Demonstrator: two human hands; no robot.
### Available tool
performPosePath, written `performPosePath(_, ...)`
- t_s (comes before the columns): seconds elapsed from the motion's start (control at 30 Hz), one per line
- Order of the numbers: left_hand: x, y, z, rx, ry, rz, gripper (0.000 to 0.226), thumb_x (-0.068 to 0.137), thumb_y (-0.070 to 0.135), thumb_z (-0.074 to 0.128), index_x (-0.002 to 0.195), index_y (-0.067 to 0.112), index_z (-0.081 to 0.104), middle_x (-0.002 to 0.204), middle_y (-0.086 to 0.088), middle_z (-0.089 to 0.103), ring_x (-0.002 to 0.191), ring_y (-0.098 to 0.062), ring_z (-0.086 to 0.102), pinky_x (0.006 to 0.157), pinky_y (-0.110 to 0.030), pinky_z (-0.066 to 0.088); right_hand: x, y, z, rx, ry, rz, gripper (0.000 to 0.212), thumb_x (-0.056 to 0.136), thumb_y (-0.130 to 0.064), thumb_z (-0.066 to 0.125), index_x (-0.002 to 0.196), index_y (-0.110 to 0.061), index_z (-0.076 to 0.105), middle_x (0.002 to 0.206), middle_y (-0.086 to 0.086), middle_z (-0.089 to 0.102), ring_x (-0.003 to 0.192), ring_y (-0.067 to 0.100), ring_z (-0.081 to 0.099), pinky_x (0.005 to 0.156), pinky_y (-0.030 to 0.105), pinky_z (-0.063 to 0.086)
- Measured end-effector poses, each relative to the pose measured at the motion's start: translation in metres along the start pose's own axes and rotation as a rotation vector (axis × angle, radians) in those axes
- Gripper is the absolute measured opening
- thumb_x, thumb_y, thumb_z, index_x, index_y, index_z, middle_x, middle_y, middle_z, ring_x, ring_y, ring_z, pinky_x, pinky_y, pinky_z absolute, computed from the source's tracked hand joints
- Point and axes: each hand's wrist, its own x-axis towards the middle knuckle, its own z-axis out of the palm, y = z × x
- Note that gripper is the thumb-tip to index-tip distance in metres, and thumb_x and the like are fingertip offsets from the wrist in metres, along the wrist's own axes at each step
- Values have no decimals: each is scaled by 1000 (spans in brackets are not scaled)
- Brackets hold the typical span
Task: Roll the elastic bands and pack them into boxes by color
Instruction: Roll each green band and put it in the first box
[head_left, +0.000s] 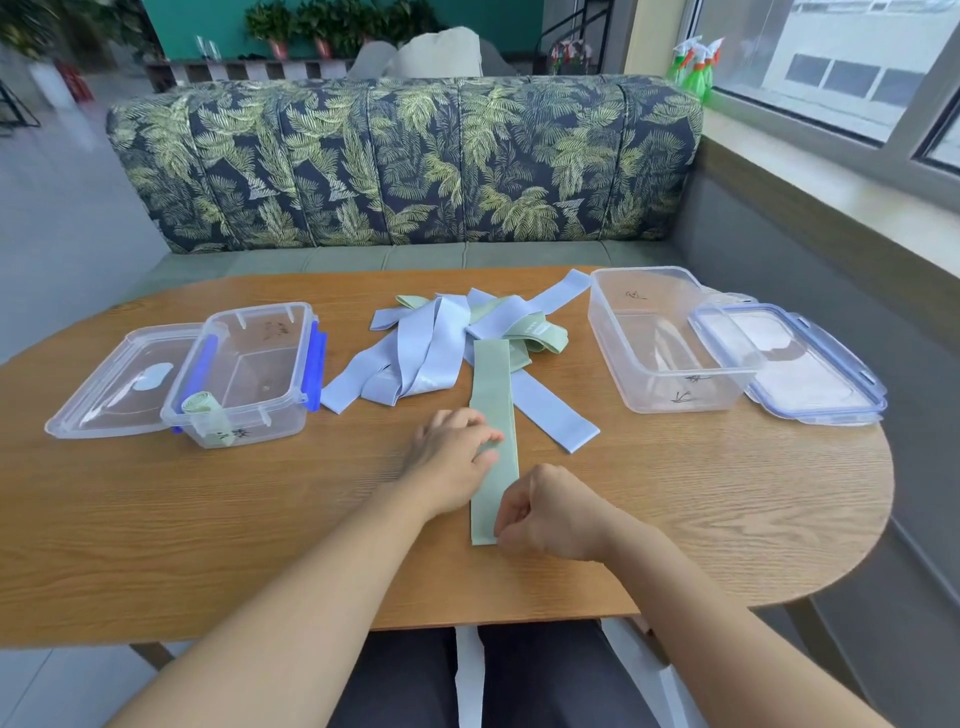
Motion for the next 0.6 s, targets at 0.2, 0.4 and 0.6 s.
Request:
performPosePath(0.2, 38, -4, -1, 37, -28, 10, 33, 101, 25, 42, 133, 26, 49, 139, 5, 41, 132, -17, 32, 107, -33, 24, 11, -2, -9, 61, -159, 38, 8, 72, -10, 66, 71, -13, 74, 57, -12, 59, 50, 1, 50, 50, 17, 42)
performPosePath(0.4, 67, -10, 0, 30, -11, 31, 32, 99, 18, 44, 130, 23, 48, 138, 3, 41, 129, -17, 33, 109, -34, 27, 22, 0, -16, 77, -269, 83, 8, 68, -12, 63, 70, -12, 71, 58, -6, 56, 54, 13, 47, 52, 26, 41)
performPosePath(0.6, 77, -12, -2, -78, -70, 66, 40, 95, 18, 45, 135, 18, 45, 146, 4, 35, 138, -13, 27, 114, -32, 21, 27, -3, -19, 57, -352, 101, 11, 65, -12, 63, 73, -12, 71, 65, -1, 58, 63, 18, 49, 57, 31, 41)
